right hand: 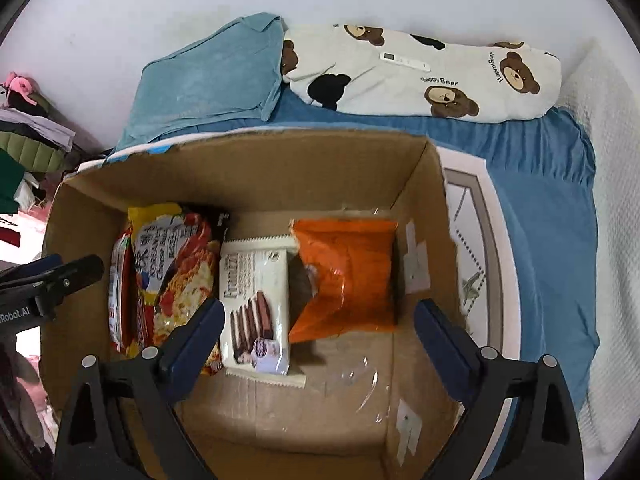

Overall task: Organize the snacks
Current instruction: 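Carry both packs into the box and open both tools, then grasp the yellow bag with left tool while right tool grasps the cracker bag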

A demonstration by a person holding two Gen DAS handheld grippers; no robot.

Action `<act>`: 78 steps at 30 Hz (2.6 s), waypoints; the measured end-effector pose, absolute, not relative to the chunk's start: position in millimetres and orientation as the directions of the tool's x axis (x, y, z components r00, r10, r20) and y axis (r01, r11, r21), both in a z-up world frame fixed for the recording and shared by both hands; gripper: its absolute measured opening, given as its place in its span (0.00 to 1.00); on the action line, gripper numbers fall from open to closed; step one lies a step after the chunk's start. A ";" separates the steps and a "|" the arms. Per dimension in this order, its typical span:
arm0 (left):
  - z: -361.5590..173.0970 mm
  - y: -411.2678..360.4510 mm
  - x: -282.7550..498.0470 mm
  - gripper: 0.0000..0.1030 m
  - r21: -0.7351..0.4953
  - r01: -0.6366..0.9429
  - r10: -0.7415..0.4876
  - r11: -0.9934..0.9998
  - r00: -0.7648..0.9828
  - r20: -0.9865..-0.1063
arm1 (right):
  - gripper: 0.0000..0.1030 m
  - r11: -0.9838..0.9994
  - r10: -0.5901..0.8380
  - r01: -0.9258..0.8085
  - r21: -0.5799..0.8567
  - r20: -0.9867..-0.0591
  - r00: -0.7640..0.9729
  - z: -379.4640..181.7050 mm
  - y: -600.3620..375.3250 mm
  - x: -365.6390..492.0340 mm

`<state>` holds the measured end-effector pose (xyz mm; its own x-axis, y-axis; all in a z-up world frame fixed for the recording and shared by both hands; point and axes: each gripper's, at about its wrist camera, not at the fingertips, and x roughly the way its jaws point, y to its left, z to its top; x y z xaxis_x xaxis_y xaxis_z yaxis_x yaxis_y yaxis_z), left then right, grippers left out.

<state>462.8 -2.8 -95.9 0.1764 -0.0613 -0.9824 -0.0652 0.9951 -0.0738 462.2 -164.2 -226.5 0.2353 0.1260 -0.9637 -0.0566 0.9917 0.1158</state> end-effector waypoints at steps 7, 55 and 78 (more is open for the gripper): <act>-95.5 -4.4 427.5 0.96 -0.081 -0.066 -0.068 0.995 0.189 -0.980 | 0.95 0.988 0.151 -0.060 0.141 -0.963 0.222 -228.8 -159.6 430.4; -102.9 -23.3 232.3 0.96 -0.074 -0.071 -0.050 0.995 0.297 -0.954 | 0.73 0.955 0.223 0.116 0.274 -0.918 0.328 -241.2 -233.2 201.5; -185.3 -90.3 256.2 0.43 -0.039 0.071 -0.049 0.997 0.139 -0.989 | 0.54 0.992 0.121 0.014 0.126 -0.976 0.180 -313.8 -214.9 225.8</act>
<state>256.2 -90.3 -185.3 0.1389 -0.0491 -0.9891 0.0711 0.9967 -0.0395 225.8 -214.9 -313.8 0.1798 0.1212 -0.9762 0.0137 0.9920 0.1257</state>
